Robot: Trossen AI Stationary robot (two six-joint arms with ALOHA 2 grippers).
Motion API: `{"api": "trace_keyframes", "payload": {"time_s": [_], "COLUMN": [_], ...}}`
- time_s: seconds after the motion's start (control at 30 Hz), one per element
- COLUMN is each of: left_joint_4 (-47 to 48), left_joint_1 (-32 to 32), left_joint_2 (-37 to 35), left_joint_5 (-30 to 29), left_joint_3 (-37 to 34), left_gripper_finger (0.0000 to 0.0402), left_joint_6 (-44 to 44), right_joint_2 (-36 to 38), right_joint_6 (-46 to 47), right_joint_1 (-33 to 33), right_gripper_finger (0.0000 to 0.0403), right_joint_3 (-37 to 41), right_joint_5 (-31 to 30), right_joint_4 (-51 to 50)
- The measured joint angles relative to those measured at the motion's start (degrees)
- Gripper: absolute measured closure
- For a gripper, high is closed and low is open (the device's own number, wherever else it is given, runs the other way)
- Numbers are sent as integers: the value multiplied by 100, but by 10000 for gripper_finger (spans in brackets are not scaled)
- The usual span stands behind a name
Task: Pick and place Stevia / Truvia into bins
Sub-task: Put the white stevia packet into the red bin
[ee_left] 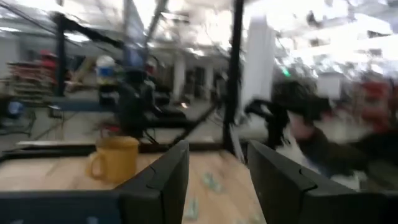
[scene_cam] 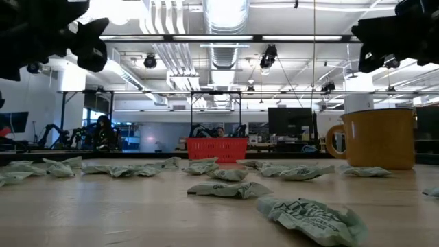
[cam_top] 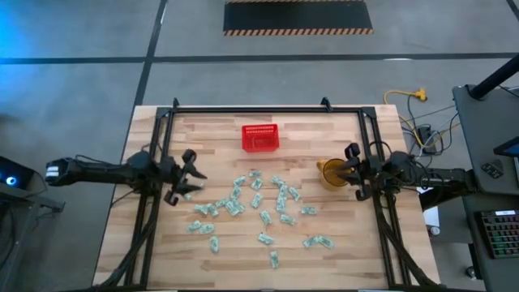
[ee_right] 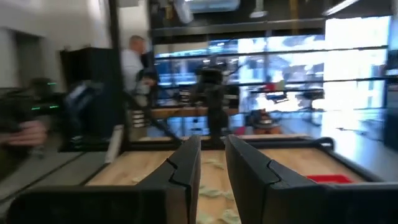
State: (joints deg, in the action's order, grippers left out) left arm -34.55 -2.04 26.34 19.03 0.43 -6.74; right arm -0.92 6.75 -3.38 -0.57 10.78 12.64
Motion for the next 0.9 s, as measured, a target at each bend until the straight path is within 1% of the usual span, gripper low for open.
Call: {"api": "trace_keyframes", "payload": {"time_s": [0.1, 0.17, 0.27, 0.37, 0.43, 0.5, 0.57, 0.63, 0.7, 0.8, 0.9], "left_joint_4": [-303, -638, -1213, -1868, -2300, -2368, -2261, -1996, -1328, 22, 1649], "left_joint_1": [237, 339, 365, 365, 365, 365, 365, 365, 369, 384, 446], "left_joint_2": [646, 1152, 1886, 2520, 2861, 3218, 3486, 3710, 3905, 4127, 4346], "left_joint_5": [2, 13, 9, -51, -336, -798, -1361, -1807, -2146, -2777, -3405], "left_joint_3": [-2, -2, 27, 259, 467, 703, 978, 1271, 1560, 2178, 2879], "left_gripper_finger": [253, 253, 253, 253, 253, 253, 253, 253, 253, 253, 253], "left_joint_6": [530, 706, 900, 1172, 1609, 1840, 1866, 1866, 1868, 1857, 1586], "right_joint_2": [-32, -44, -42, -61, -72, -97, -128, -176, -270, -458, -733], "right_joint_6": [-27, -120, -353, -741, -823, -707, -591, -624, -774, -903, -799], "right_joint_1": [11, 15, 13, 13, 13, 13, 13, 13, 13, 13, 13], "right_gripper_finger": [335, 335, 335, 335, 335, 335, 335, 335, 335, 335, 335], "right_joint_3": [0, 1, 1, 1, 1, 1, 3, -34, -129, -278, -456], "right_joint_5": [623, 853, 870, 872, 873, 874, 877, 876, 875, 874, 874], "right_joint_4": [11, 14, 142, 425, 532, 594, 621, 611, 619, 619, 597]}}
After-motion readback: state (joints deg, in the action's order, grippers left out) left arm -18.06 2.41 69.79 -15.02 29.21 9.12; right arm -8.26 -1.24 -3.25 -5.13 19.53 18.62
